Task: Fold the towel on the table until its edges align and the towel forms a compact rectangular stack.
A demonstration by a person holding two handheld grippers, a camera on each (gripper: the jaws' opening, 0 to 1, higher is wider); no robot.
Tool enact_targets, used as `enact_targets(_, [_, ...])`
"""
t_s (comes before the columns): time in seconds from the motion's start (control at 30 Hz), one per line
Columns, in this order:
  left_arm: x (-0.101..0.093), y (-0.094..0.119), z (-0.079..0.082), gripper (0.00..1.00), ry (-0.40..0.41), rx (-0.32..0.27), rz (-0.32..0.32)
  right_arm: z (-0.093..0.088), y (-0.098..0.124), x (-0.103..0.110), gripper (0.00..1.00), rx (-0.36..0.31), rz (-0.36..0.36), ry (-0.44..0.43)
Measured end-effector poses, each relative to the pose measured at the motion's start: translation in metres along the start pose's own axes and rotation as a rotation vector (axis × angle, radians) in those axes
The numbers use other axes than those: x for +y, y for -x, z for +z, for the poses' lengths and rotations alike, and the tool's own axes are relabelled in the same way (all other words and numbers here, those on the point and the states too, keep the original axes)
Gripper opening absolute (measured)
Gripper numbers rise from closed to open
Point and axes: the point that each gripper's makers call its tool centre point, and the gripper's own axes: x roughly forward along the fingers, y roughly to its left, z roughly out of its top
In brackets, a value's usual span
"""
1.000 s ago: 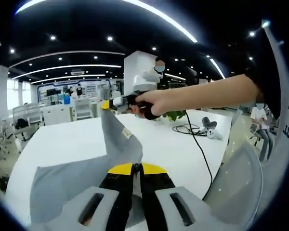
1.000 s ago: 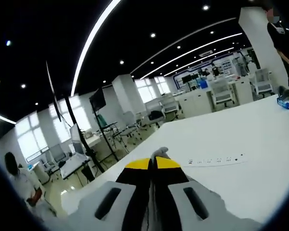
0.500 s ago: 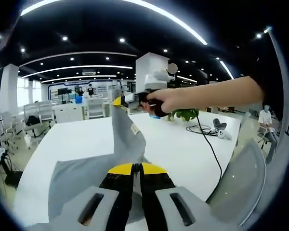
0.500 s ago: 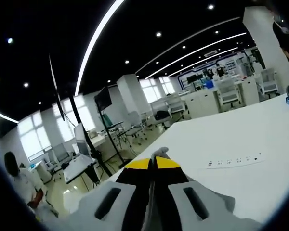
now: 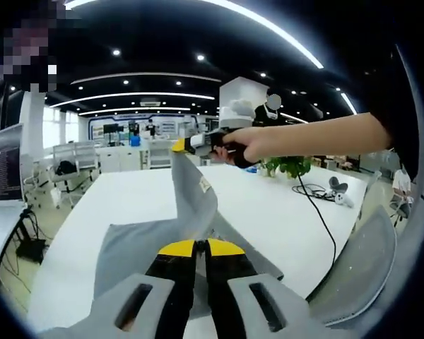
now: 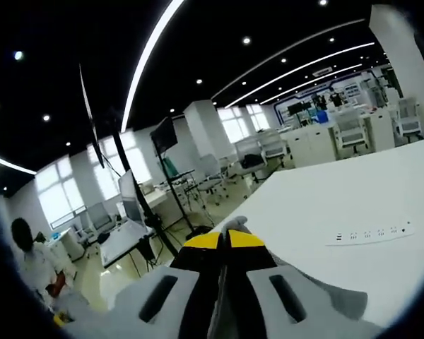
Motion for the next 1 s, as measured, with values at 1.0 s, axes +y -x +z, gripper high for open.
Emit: enact_targets(1.0, [0.067, 0.026, -0.036, 0.05, 0.061, 0.015, 0.122, -0.059, -0.094, 0.013, 0.00, 0.103, 0.051, -0.008])
